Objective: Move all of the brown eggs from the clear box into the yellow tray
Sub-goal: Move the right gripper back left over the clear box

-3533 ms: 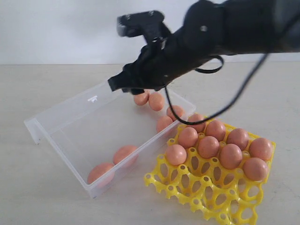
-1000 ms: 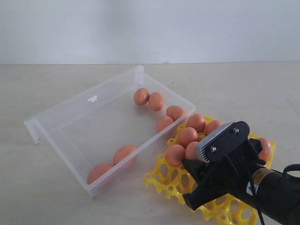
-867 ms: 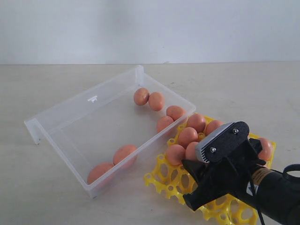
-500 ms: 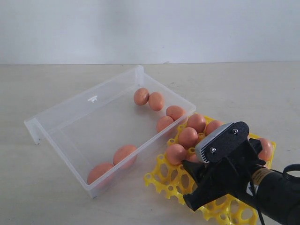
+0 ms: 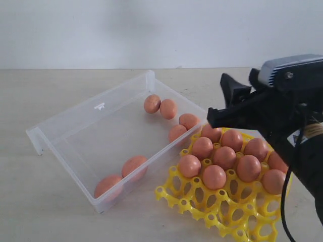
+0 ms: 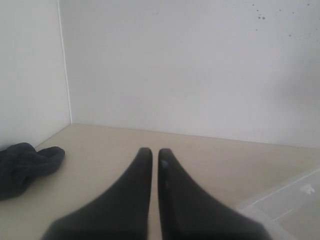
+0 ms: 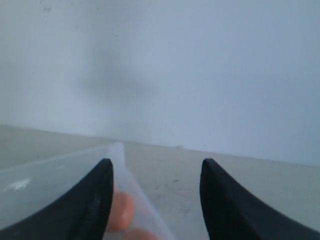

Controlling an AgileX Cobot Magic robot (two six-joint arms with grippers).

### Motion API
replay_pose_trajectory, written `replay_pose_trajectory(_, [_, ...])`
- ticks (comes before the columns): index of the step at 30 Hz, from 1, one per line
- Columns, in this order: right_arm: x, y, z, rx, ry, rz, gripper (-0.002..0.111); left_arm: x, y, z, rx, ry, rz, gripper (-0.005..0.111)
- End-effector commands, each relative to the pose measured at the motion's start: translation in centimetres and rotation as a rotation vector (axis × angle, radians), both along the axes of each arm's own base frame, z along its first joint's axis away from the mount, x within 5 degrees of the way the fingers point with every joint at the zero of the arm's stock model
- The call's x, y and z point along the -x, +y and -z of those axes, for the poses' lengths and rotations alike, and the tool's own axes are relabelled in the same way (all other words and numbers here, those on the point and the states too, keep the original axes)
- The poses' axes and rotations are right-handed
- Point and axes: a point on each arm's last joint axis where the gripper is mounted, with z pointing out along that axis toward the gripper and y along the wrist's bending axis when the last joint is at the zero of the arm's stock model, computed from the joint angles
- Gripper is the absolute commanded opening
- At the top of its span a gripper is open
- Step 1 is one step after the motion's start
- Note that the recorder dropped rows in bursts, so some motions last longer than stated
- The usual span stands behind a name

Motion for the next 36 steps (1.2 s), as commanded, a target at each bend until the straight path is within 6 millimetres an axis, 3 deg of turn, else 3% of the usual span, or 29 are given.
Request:
replay_pose_trajectory(1, [-1.2, 2.7, 0.5, 0.023, 0.293, -0.174, 0.045, 0.1, 0.0, -0.2, -0.006, -0.014, 0.0, 0.004])
replay_pose_trajectory(4, [-2.9, 5.3, -1.1, 0.066, 0.543, -0.288, 0.043, 0.1, 0.0, -0.2, -0.006, -0.014, 0.0, 0.004])
replay_pose_trajectory(9, [-6.8, 9.6, -7.2, 0.216, 0.635, -0.483, 0.043, 0.1, 0.0, -0.2, -0.006, -0.014, 0.0, 0.004])
replay_pose_trajectory(11, [-8.4, 11.1, -8.0, 0.237, 0.686, -0.524, 0.043, 0.1, 0.0, -0.2, -0.006, -0.014, 0.0, 0.004])
replay_pose_trajectory(14, [-10.2, 12.8, -6.4, 0.209, 0.825, -0.551, 0.043, 0.1, 0.0, -0.2, -0.006, -0.014, 0.0, 0.004])
replay_pose_trajectory(19, [-11.2, 15.4, -1.7, 0.325, 1.017, -0.678, 0.043, 0.1, 0.0, -0.2, -0.006, -0.014, 0.0, 0.004])
replay_pose_trajectory(22, [-11.6, 15.9, -0.3, 0.338, 1.123, -0.703, 0.043, 0.1, 0.0, -0.2, -0.006, -0.014, 0.0, 0.004])
replay_pose_trajectory(25, [-12.8, 16.5, -0.2, 0.34, 1.073, -0.68, 0.043, 0.1, 0.0, -0.2, -0.006, -0.014, 0.0, 0.004])
replay_pose_trajectory(31, [-16.2, 16.7, -2.1, 0.165, 0.745, -0.453, 0.043, 0.1, 0.0, -0.2, -0.006, -0.014, 0.0, 0.004])
replay_pose_trajectory(36, [-17.0, 16.4, -2.2, 0.118, 0.692, -0.376, 0.043, 0.1, 0.0, -0.2, -0.006, -0.014, 0.0, 0.004])
